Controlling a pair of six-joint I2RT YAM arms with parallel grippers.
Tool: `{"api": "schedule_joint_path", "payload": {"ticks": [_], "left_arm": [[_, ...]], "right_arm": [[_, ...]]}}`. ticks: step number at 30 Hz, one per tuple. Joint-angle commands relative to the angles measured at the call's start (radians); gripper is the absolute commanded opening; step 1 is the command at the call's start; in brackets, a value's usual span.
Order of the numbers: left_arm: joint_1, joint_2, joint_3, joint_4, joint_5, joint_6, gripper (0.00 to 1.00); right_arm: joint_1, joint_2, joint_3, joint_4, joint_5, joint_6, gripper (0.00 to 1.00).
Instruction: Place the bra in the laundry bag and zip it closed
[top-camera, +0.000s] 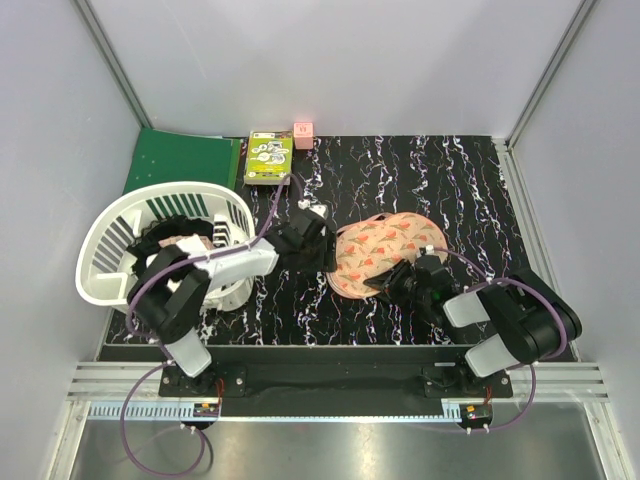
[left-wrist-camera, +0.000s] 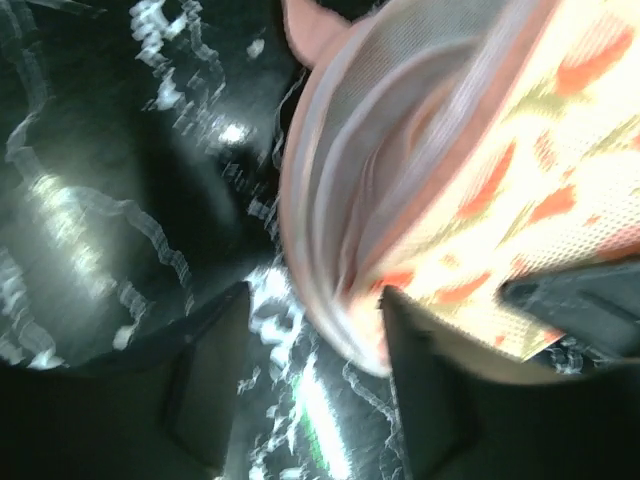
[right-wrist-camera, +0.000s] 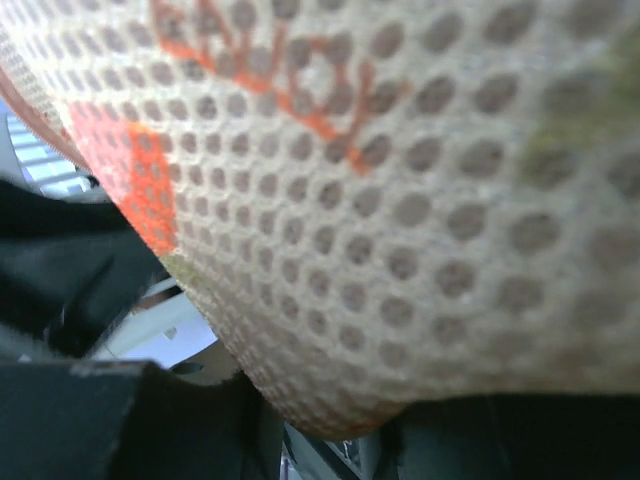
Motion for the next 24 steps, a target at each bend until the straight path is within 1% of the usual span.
{"api": "schedule_joint_path", "payload": {"ticks": [1,2,3,4,5,6,7,9,10,11,13,15,19,20,22,24], "left_arm": [[-0.121,-0.204,-0.045,-0.114,-0.321,0.064,0.69],[-0.139,-0.236,-0.071,-0.111,-0.360,0.029,0.71],[-0.174,-0.265,-0.102,-0.106,-0.374,0.013,0.72],[-0.194,-0.322,-0.145,-0.108,-0.386,-0.001,0.71],[-0.217,-0.344,-0.168,-0.100,-0.403,-0.023,0.68],[-0.262,-0.367,-0.185,-0.087,-0.397,-0.027,0.54],[-0.285,-0.391,-0.220,-0.062,-0.382,-0.024,0.49],[-0.340,-0.401,-0.258,0.054,-0.310,-0.011,0.42],[-0.354,-0.399,-0.295,0.097,-0.285,-0.013,0.41],[-0.375,-0.385,-0.308,0.174,-0.263,-0.022,0.40],[-0.398,-0.356,-0.318,0.228,-0.285,-0.021,0.40],[-0.441,-0.304,-0.300,0.263,-0.350,-0.002,0.41],[-0.495,-0.226,-0.239,0.273,-0.473,-0.014,0.47],[-0.506,-0.212,-0.237,0.297,-0.522,-0.024,0.48],[-0.509,-0.178,-0.242,0.334,-0.548,-0.040,0.48],[-0.509,-0.155,-0.265,0.421,-0.565,-0.044,0.49]], "right_arm": [[0.011,-0.033,0.015,-0.014,0.081,0.081,0.34],[0.012,-0.039,0.025,-0.038,0.090,0.077,0.34],[0.018,-0.042,0.033,-0.066,0.092,0.071,0.34],[0.020,-0.046,0.039,-0.074,0.093,0.074,0.34],[0.023,-0.046,0.039,-0.078,0.098,0.078,0.34],[0.023,-0.047,0.038,-0.078,0.098,0.090,0.34],[0.023,-0.049,0.033,-0.078,0.099,0.100,0.34],[0.026,-0.049,0.027,-0.072,0.109,0.135,0.34],[0.029,-0.052,0.026,-0.074,0.113,0.147,0.34],[0.031,-0.053,0.026,-0.080,0.118,0.170,0.34],[0.032,-0.064,0.030,-0.094,0.122,0.196,0.34],[0.034,-0.078,0.035,-0.123,0.124,0.245,0.34],[0.035,-0.145,0.035,-0.186,0.135,0.327,0.33],[0.035,-0.159,0.038,-0.227,0.138,0.350,0.33],[0.035,-0.202,0.055,-0.276,0.158,0.360,0.33],[0.038,-0.243,0.064,-0.344,0.170,0.377,0.33]]}}
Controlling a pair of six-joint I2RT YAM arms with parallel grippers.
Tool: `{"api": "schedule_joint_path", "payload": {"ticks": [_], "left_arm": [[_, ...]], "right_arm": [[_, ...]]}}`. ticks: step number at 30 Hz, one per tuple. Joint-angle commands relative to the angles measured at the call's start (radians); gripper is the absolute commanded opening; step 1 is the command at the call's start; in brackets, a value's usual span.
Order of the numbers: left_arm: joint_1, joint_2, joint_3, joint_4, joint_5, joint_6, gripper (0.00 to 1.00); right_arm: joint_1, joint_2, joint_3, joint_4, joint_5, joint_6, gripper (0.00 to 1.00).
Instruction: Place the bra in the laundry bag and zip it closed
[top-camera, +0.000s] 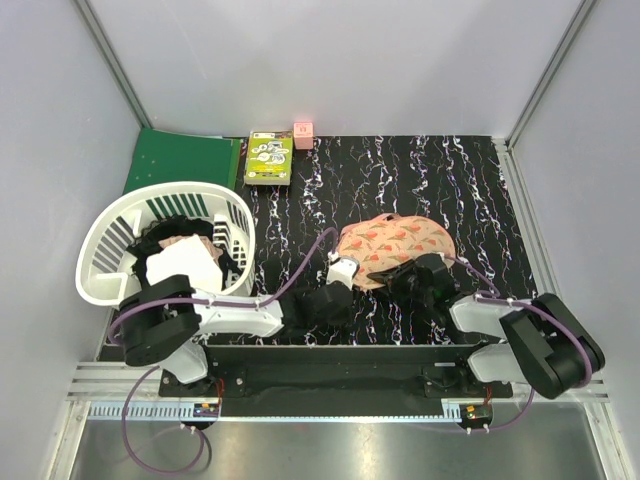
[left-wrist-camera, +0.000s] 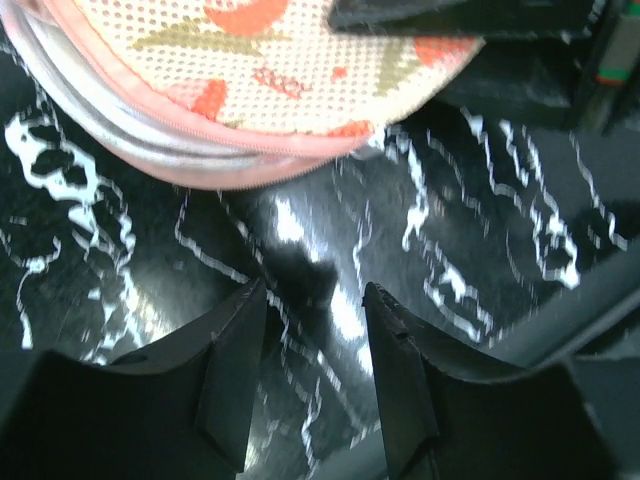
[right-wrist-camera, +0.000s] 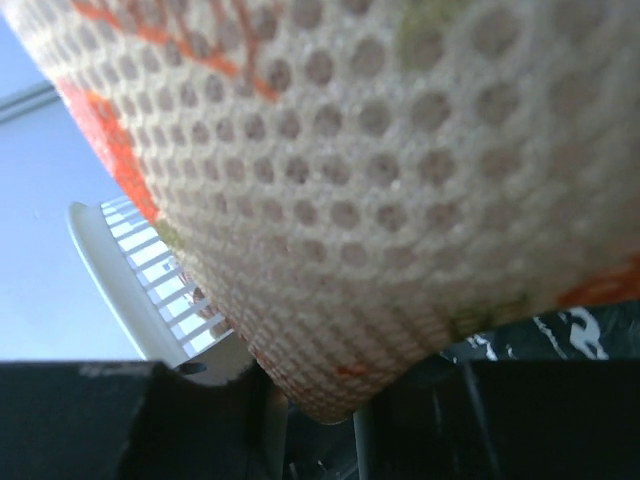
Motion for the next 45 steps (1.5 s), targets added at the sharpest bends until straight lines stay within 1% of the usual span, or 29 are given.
{"api": "schedule_joint_path", "payload": {"ticks": [1,4,5,10,13,14,16,19,23,26,32,35,38,41,42,43,45], "left_arm": [[-0.003,0.059,0.019,0.210,-0.142,-0.030,0.49],[-0.009,0.076,0.002,0.279,-0.172,-0.038,0.47],[-0.017,0.078,-0.004,0.336,-0.181,-0.032,0.47],[-0.041,0.104,-0.025,0.449,-0.168,0.000,0.46],[-0.051,0.116,-0.071,0.580,-0.163,0.020,0.47],[-0.051,0.121,-0.090,0.645,-0.157,0.029,0.47],[-0.052,0.139,-0.091,0.681,-0.157,0.026,0.47],[-0.052,0.167,-0.053,0.631,-0.191,0.013,0.44],[-0.052,0.194,-0.029,0.642,-0.218,0.020,0.41],[-0.051,0.214,0.002,0.602,-0.254,0.016,0.38],[-0.051,0.234,0.025,0.608,-0.274,0.028,0.38],[-0.049,0.254,0.054,0.576,-0.294,0.031,0.36],[-0.048,0.260,0.070,0.560,-0.310,0.031,0.27],[-0.043,0.257,0.077,0.542,-0.330,0.036,0.11],[-0.040,0.256,0.077,0.530,-0.333,0.036,0.03],[-0.034,0.254,0.077,0.522,-0.333,0.028,0.00],[-0.028,0.243,0.064,0.505,-0.329,0.020,0.00]], "right_arm": [[0.010,-0.089,0.044,-0.144,0.071,0.087,0.33],[0.011,-0.129,0.051,-0.201,0.089,0.110,0.32],[0.011,-0.138,0.054,-0.234,0.094,0.116,0.32],[0.010,-0.166,0.073,-0.273,0.115,0.136,0.32],[0.013,-0.153,0.088,-0.284,0.115,0.150,0.32],[0.016,-0.152,0.091,-0.284,0.117,0.157,0.32],[0.016,-0.150,0.096,-0.284,0.124,0.168,0.32],[0.019,-0.160,0.114,-0.300,0.137,0.173,0.32],[0.023,-0.155,0.123,-0.314,0.144,0.174,0.33],[0.028,-0.158,0.122,-0.319,0.151,0.180,0.33],[0.034,-0.169,0.119,-0.337,0.167,0.183,0.33],[0.036,-0.172,0.113,-0.336,0.166,0.194,0.32],[0.040,-0.181,0.111,-0.339,0.171,0.200,0.32],[0.043,-0.192,0.108,-0.342,0.175,0.203,0.32],[0.045,-0.193,0.108,-0.345,0.178,0.203,0.32],[0.043,-0.195,0.107,-0.351,0.180,0.200,0.31],[0.043,-0.204,0.107,-0.363,0.187,0.193,0.31]]}}
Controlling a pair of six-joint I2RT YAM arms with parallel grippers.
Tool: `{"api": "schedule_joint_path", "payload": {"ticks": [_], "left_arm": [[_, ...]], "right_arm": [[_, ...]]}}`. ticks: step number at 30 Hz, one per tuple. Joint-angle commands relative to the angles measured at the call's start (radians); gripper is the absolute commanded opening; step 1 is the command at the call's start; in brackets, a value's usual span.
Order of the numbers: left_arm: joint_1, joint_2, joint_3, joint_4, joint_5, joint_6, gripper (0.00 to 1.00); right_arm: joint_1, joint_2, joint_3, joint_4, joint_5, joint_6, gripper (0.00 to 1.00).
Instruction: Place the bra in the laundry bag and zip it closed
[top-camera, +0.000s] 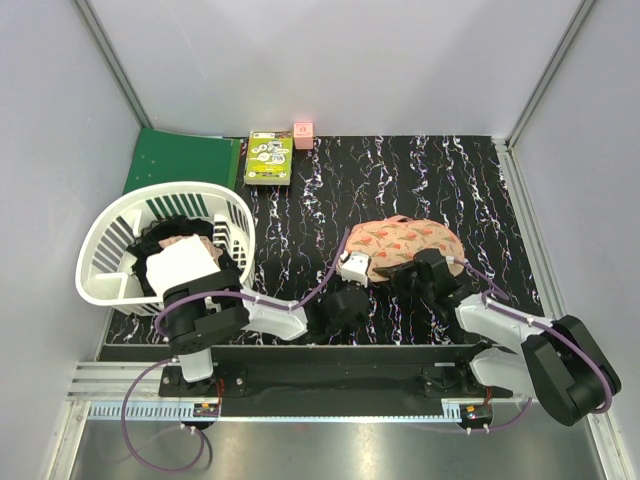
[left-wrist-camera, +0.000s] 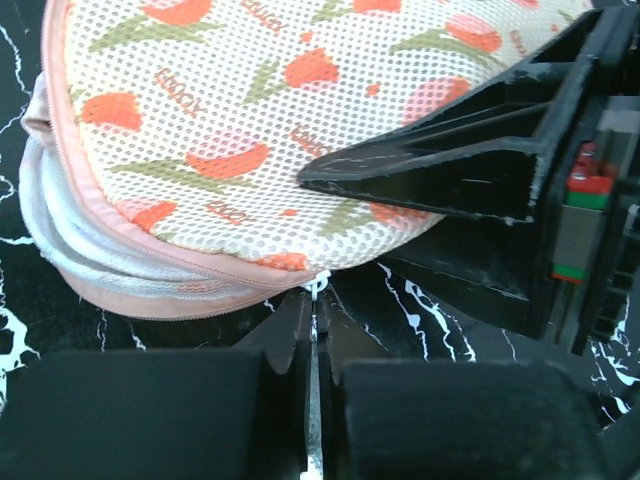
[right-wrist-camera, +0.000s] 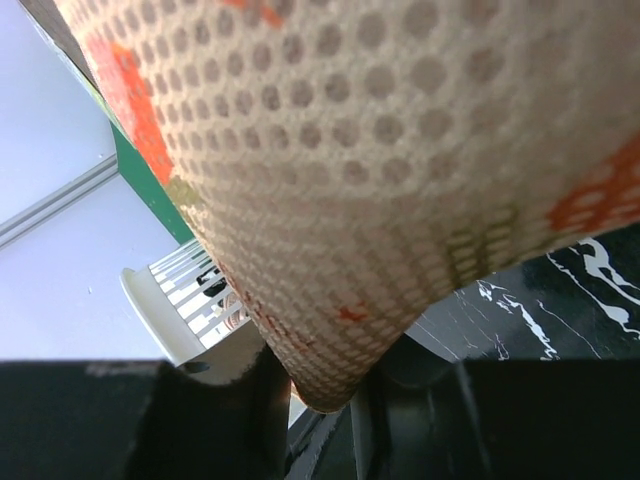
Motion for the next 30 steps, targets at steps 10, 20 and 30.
{"api": "schedule_joint_path", "payload": {"ticks": [10,20,30], "left_arm": [[0.127,-0.151,-0.156,-0.095,0.142,-0.118,0.00],[0.163,-0.187,-0.131,-0.192,0.420,-0.026,0.00],[0.160,-0.040,-0.037,-0.071,0.590,-0.178,0.00]], "right_arm": [[0.003,-0.083,-0.075,-0.029,0.096,-0.131,0.21],[-0.219,0.066,0.041,-0.020,-0.164,-0.648,0.20],[-0.239,0.351,0.311,-0.208,-0.342,-0.896,0.61]]}}
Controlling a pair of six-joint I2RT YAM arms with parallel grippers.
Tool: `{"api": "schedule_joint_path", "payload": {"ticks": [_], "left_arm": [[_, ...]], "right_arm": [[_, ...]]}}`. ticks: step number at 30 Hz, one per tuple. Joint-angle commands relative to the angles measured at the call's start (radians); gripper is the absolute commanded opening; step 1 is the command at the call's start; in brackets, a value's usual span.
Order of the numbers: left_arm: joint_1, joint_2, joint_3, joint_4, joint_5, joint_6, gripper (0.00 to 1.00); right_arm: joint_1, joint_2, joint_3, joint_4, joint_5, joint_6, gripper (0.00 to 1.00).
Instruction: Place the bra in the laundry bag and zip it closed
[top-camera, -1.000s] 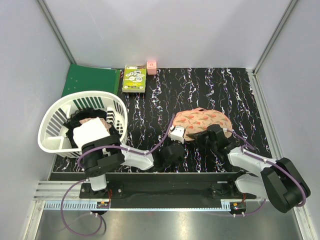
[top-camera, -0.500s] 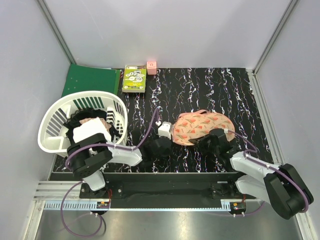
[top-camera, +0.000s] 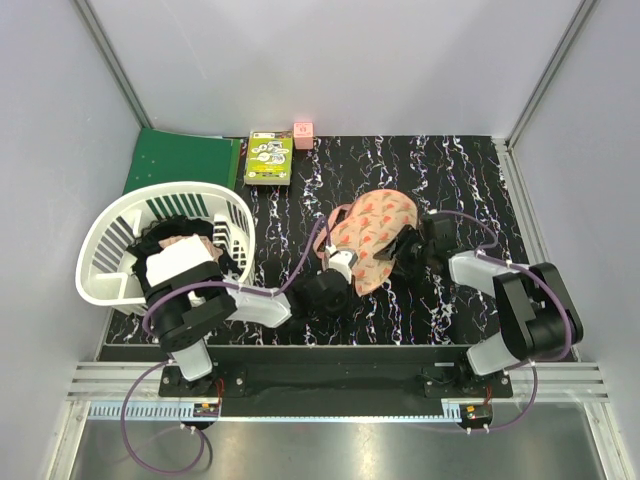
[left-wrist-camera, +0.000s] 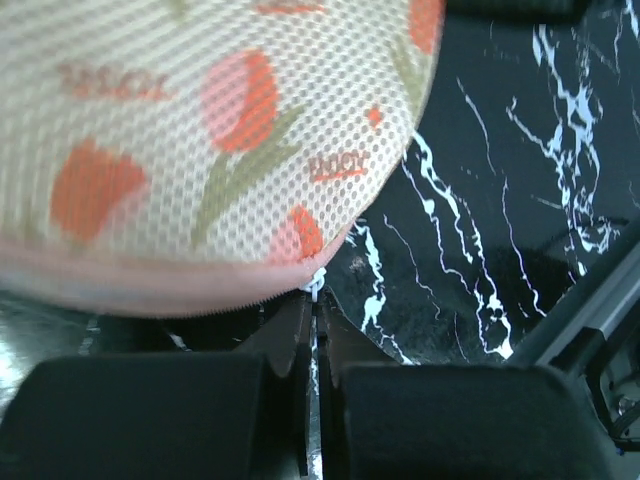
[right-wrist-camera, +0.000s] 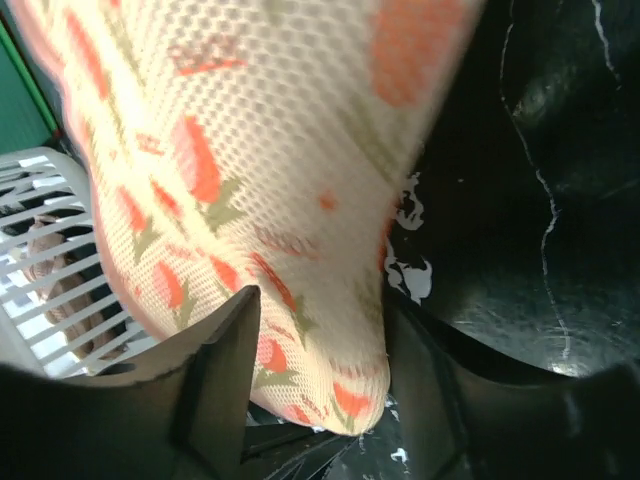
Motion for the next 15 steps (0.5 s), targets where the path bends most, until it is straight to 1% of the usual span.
{"api": "schedule_joint_path", "payload": {"ticks": [1,3,4,6,8,11,14,15], "left_arm": [[-0.003,0.049,0.074,0.044,0.098,-0.055,0.00],[-0.003,0.061,0.109,0.039,0.110,-0.060,0.00],[-0.003,0.072,0.117,0.039,0.114,-0.058,0.00],[-0.005,0.080,0.133,0.042,0.125,-0.065,0.00],[-0.005,0.086,0.146,0.039,0.125,-0.071,0.00],[-0.005,0.087,0.146,0.044,0.148,-0.077,0.00],[-0.008,0.090,0.146,0.047,0.157,-0.086,0.00],[-0.006,0.089,0.146,0.048,0.161,-0.085,0.00]], "right_arm": [[-0.009,0.000,-0.011,-0.102,-0.065,-0.104,0.67],[-0.009,-0.047,-0.073,-0.053,-0.090,-0.046,0.71],[-0.008,-0.108,-0.141,-0.012,-0.099,-0.020,0.72],[-0.003,-0.161,-0.200,0.059,-0.124,0.061,0.72],[0.005,-0.213,-0.246,0.081,-0.130,0.104,0.72],[0.014,-0.239,-0.271,0.107,-0.116,0.129,0.72],[0.025,-0.207,-0.277,0.160,-0.113,0.170,0.69],[0.026,-0.196,-0.278,0.198,-0.113,0.196,0.64]]}}
